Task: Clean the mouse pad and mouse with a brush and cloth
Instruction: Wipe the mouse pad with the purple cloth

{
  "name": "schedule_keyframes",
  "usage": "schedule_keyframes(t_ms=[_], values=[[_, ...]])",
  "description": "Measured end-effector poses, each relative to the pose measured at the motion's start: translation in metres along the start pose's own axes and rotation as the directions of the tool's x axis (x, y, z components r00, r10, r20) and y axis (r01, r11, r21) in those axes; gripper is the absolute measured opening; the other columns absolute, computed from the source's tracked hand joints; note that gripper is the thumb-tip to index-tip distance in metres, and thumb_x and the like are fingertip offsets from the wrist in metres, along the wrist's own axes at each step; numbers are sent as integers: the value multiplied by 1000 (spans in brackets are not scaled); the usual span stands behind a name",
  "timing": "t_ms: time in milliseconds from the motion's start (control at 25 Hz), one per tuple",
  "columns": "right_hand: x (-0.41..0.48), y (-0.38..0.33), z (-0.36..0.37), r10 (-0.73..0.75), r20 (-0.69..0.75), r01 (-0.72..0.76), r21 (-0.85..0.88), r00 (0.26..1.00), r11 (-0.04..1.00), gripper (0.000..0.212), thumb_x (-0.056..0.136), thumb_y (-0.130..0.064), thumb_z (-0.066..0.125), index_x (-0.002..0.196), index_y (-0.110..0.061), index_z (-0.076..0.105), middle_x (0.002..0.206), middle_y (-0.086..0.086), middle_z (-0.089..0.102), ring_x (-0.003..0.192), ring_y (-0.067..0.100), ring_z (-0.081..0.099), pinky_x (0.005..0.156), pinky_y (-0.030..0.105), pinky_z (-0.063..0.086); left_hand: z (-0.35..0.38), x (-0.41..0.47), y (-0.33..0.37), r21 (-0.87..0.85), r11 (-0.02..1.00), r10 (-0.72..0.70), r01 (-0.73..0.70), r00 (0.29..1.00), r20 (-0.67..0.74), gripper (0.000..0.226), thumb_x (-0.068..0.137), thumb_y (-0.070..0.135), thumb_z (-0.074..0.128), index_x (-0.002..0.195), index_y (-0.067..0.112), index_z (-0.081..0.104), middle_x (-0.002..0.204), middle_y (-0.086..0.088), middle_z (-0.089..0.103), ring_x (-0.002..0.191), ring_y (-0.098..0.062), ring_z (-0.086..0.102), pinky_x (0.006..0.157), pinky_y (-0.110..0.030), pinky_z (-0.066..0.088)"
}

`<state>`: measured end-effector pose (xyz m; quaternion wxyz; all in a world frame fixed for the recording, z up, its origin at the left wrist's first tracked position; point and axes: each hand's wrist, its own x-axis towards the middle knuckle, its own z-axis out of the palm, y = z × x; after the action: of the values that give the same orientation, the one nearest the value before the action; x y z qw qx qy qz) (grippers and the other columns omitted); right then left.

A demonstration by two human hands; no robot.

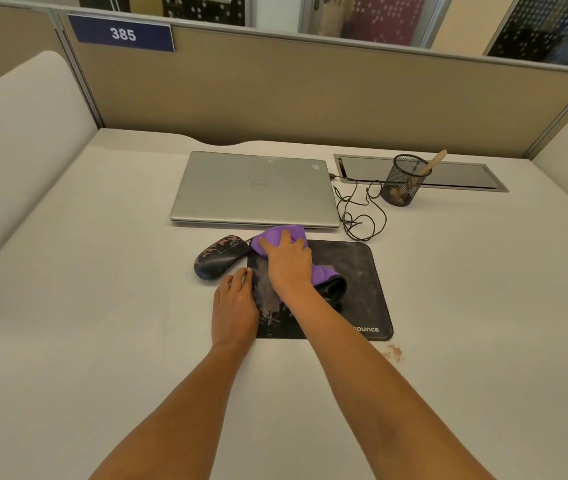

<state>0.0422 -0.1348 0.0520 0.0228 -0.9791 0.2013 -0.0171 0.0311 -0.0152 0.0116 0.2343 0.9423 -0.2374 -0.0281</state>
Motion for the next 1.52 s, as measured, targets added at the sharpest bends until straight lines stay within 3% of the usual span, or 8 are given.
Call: schedule_keyframes(t_ms=[280, 440, 720, 1000, 1320, 1520], values=[[-40, 25, 2, -154, 33, 153, 13, 988, 988, 55, 95, -20, 48, 143, -39, 29, 149, 14, 26, 126, 37, 39, 101, 43, 40, 0, 1, -3, -23, 1000, 21, -21, 1000, -18, 44, 97, 18, 33, 141, 10, 33, 147, -9, 34, 136, -26, 26, 113, -36, 22], [-25, 18, -6, -39, 65, 39, 9, 997, 999, 55, 94, -18, 49, 143, -36, 31, 147, 17, 27, 124, 37, 41, 97, 43, 42, -2, -8, -7, -61, 998, 8, -9, 1000, -16, 45, 98, 21, 32, 141, 7, 32, 147, -11, 34, 136, -25, 28, 113, -35, 22], [-114, -7, 1, -73, 90, 70, 37, 993, 997, 59, 93, -13, 51, 144, -31, 28, 148, 17, 25, 126, 40, 39, 97, 45, 47, -1, -13, -10, -60, 998, 6, -6, 1000, -5, 48, 96, 21, 41, 141, 7, 32, 147, -11, 34, 137, -25, 28, 113, -34, 21], [-83, -12, -5, 74, 120, -74, 1, 990, 997, 57, 92, -20, 54, 143, -29, 29, 150, 18, 22, 129, 40, 36, 100, 44, 44, -6, -17, -19, -96, 994, 46, -45, 999, 3, 44, 99, 18, 31, 142, 10, 31, 148, -11, 33, 138, -26, 26, 115, -36, 18], [-157, -15, 0, -64, 89, 62, 27, 994, 998, 57, 94, -15, 51, 144, -28, 27, 148, 18, 24, 125, 39, 39, 97, 44, 45, -4, -15, -28, -99, 994, 43, -40, 999, 30, 42, 98, 18, 36, 140, 15, 37, 149, -7, 33, 137, -24, 26, 114, -36, 20], [-120, -16, -10, 100, 100, -97, -34, 990, 995, 57, 94, -20, 53, 144, -26, 28, 149, 19, 23, 128, 40, 38, 100, 44, 45, -4, -17, -27, -91, 995, 44, -43, 999, 10, 41, 98, 19, 37, 139, 15, 38, 148, -7, 35, 137, -25, 27, 114, -38, 21]])
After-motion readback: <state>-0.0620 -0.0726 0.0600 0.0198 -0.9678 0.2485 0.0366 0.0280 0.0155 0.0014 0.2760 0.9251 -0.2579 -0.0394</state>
